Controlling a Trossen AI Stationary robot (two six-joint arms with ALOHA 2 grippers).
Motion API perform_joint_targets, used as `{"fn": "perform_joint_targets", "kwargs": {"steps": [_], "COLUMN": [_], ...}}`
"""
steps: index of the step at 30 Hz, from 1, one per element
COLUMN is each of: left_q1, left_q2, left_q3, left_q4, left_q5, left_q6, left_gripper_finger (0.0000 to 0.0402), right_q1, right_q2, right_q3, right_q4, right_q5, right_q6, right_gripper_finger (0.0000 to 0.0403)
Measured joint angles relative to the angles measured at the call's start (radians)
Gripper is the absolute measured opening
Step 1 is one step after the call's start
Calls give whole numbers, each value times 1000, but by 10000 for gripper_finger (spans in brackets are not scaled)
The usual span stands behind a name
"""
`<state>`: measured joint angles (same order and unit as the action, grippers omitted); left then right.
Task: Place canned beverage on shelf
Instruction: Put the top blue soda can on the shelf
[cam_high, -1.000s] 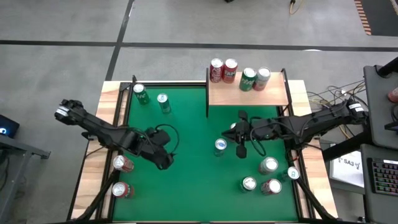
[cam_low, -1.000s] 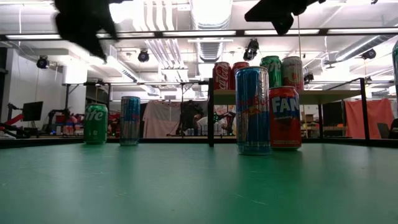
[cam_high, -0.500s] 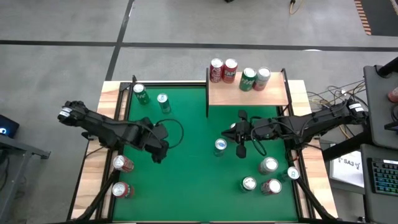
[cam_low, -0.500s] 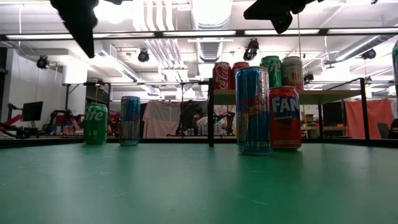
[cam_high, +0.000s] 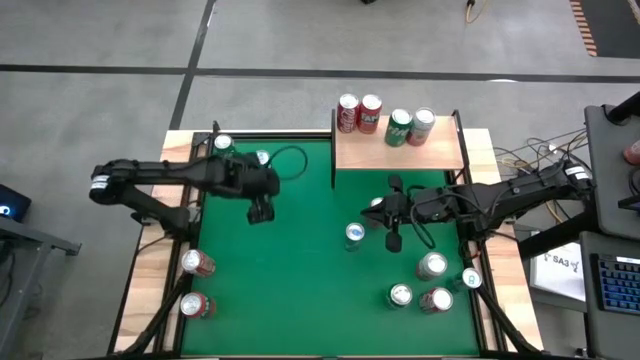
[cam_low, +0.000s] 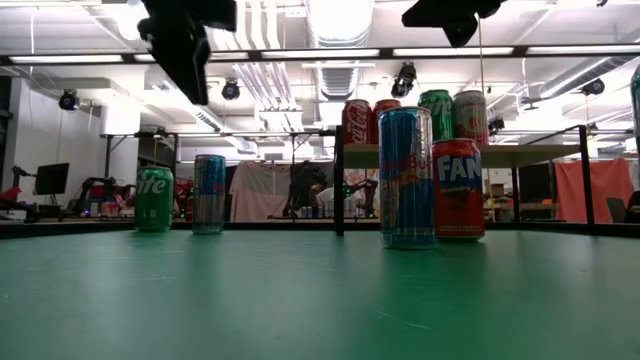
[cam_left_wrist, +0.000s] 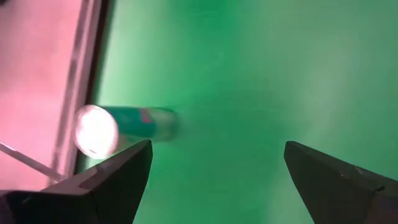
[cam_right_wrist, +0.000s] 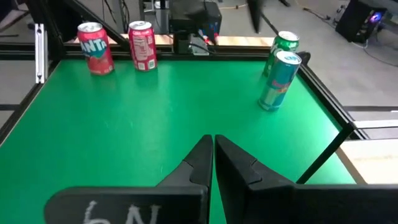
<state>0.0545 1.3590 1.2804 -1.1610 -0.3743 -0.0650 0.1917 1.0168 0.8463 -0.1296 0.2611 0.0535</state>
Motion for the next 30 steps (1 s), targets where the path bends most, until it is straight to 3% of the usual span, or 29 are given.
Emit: {"fn": "perform_joint_targets", "kwargs": {"steps": [5,10,18,30], "left_q1": [135,304,537,591], "left_q2": [-10,-15,-13,-11], "left_q3": [-1,-6,-69,-146], "left_q4": [89,181,228,307], "left_q5": [12,189,325,360], "left_q6": [225,376,443,465], "left_gripper_finger": [349,349,349,349], "right_q1": [0,0,0,-1], "right_q2": [0,0,0,0], "right_q3": [0,-1,-2,-2], "right_q4": [0,-1,0,0], "right_q5": [0,0,0,0], "right_q6": [1,-12,-28,-32], "right_gripper_finger": [9,9,9,9]}}
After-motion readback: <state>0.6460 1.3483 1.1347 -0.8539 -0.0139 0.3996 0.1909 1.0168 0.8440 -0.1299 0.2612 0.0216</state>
